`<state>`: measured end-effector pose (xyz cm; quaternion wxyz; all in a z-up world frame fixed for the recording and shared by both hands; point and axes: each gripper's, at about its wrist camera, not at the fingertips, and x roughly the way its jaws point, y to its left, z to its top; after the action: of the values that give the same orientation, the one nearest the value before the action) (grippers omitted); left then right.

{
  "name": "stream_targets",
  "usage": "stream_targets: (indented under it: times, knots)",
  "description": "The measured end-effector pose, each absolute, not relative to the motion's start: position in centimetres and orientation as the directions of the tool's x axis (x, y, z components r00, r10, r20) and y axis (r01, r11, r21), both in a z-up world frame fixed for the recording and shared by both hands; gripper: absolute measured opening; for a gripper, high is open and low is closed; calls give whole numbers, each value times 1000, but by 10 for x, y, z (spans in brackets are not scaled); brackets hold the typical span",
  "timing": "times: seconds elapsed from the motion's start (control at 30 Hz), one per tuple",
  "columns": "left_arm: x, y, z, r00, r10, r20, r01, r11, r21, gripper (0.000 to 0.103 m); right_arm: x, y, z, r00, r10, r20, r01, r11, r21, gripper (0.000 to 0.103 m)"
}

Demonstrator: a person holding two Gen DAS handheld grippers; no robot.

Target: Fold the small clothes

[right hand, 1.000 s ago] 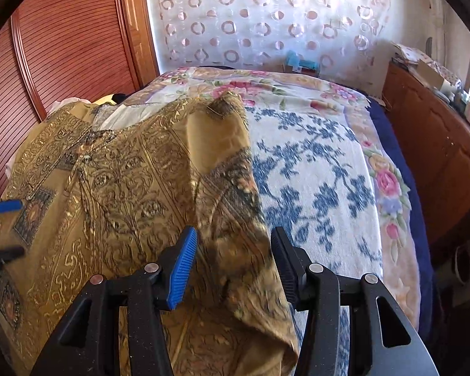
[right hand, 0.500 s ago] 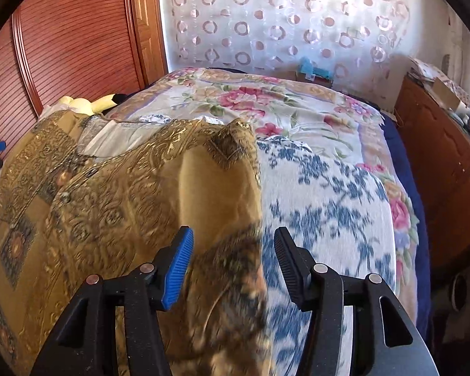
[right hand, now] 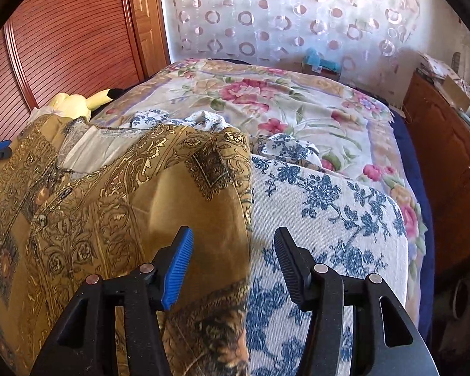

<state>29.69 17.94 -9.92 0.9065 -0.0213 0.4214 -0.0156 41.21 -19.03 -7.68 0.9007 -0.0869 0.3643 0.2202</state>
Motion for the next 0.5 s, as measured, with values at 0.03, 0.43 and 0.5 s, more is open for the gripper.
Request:
stream_targets:
  times: [0.03,0.43,0.5]
  knots:
    - [298,180,-101,641,-48,-766,10,999,-54,76,413,-189,-77,635,330,-699,-463,887,-2,56]
    - [298,176,-104,628,-84,-773,45,996,-72,56,415,-187,-85,655,341,-675,-470,883,-10,71]
    - [296,178,-100,635,-107,-765,48,994,-100,55,415,-186,-86,653,339,-677,-473,881,-15,73]
